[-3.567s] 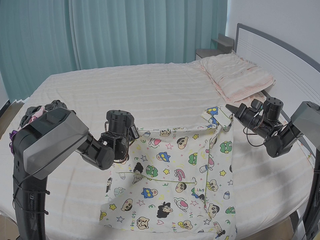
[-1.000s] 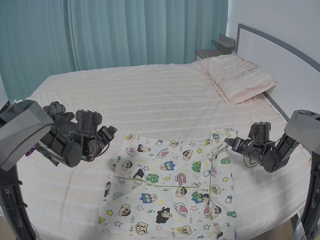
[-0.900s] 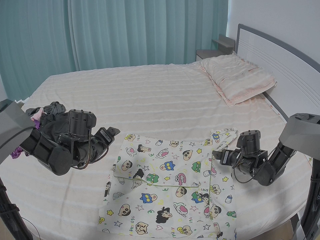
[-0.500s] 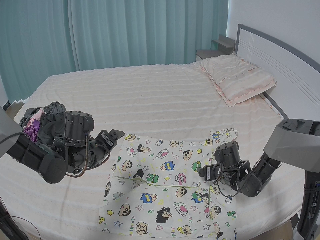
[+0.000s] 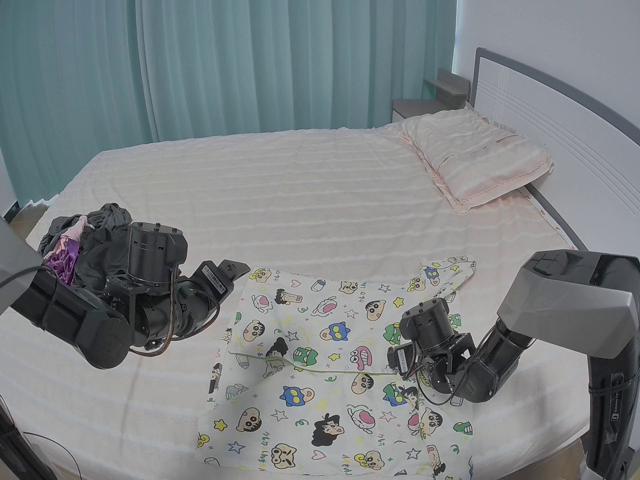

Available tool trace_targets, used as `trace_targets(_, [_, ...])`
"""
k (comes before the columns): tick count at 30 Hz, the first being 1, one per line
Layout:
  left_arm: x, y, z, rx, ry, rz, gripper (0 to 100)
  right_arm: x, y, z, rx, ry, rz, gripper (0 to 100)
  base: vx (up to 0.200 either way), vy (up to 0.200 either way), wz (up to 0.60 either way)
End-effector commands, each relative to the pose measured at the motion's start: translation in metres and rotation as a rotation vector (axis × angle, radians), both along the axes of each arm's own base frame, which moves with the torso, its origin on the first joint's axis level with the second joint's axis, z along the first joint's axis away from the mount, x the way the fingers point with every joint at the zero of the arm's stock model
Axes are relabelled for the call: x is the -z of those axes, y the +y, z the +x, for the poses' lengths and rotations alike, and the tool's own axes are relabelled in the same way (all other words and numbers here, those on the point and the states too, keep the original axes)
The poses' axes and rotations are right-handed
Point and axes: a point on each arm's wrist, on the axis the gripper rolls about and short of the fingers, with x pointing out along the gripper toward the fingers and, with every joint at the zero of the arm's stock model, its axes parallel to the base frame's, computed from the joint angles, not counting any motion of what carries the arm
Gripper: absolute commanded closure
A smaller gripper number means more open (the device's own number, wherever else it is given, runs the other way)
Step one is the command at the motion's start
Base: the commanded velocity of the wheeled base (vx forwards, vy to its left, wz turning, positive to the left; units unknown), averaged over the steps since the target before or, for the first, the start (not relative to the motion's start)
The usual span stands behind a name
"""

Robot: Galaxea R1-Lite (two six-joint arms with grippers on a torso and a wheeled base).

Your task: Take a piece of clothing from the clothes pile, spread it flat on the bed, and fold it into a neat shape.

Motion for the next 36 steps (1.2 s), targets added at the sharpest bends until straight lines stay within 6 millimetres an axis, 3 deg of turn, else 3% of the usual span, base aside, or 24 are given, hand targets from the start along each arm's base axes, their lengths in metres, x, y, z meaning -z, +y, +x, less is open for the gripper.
trace_targets(1, [0.002,0.0,0.001,-0.001,0.006,0.004,0,0.006,0.003,-0.001,-0.011,0.0,-0.055,0,0.0,0.0,0.0])
trace_targets(7, [0.003,0.0,0.001,-0.001,0.007,0.006,0,0.011,0.003,-0.002,-0.029,0.008,-0.111,0,0.0,0.0,0.0])
trace_targets(8, [0.003,0.0,0.001,-0.001,0.009,0.006,0,0.012,0.003,-0.002,-0.031,0.01,-0.119,100,0.0,0.0,0.0])
trace_targets(14, [0.004,0.0,0.001,-0.001,0.012,0.008,0,0.011,0.005,-0.004,-0.036,0.002,-0.134,100,0.0,0.0,0.0])
trace_targets(20, [0.007,-0.001,0.001,0.001,0.019,0.01,0,-0.013,0.0,-0.004,-0.017,-0.045,-0.096,100,0.0,0.0,0.0])
trace_targets(22, [0.007,-0.001,0.001,0.001,0.019,0.01,0,-0.034,-0.015,-0.005,0.01,-0.071,-0.065,100,0.0,0.0,0.0])
trace_targets(24, [0.007,-0.002,0.001,0.002,0.02,0.011,0,-0.04,-0.023,-0.004,0.024,-0.078,-0.052,100,0.0,0.0,0.0])
trace_targets(26, [0.008,-0.003,0.001,0.006,0.023,0.013,0,-0.047,-0.043,0.001,0.048,-0.068,-0.004,100,0.0,0.0,0.0])
trace_targets(36, [0.01,-0.004,0.0,0.009,0.028,0.015,0,-0.044,-0.125,-0.001,0.114,0.063,0.23,100,0.0,0.0,0.0])
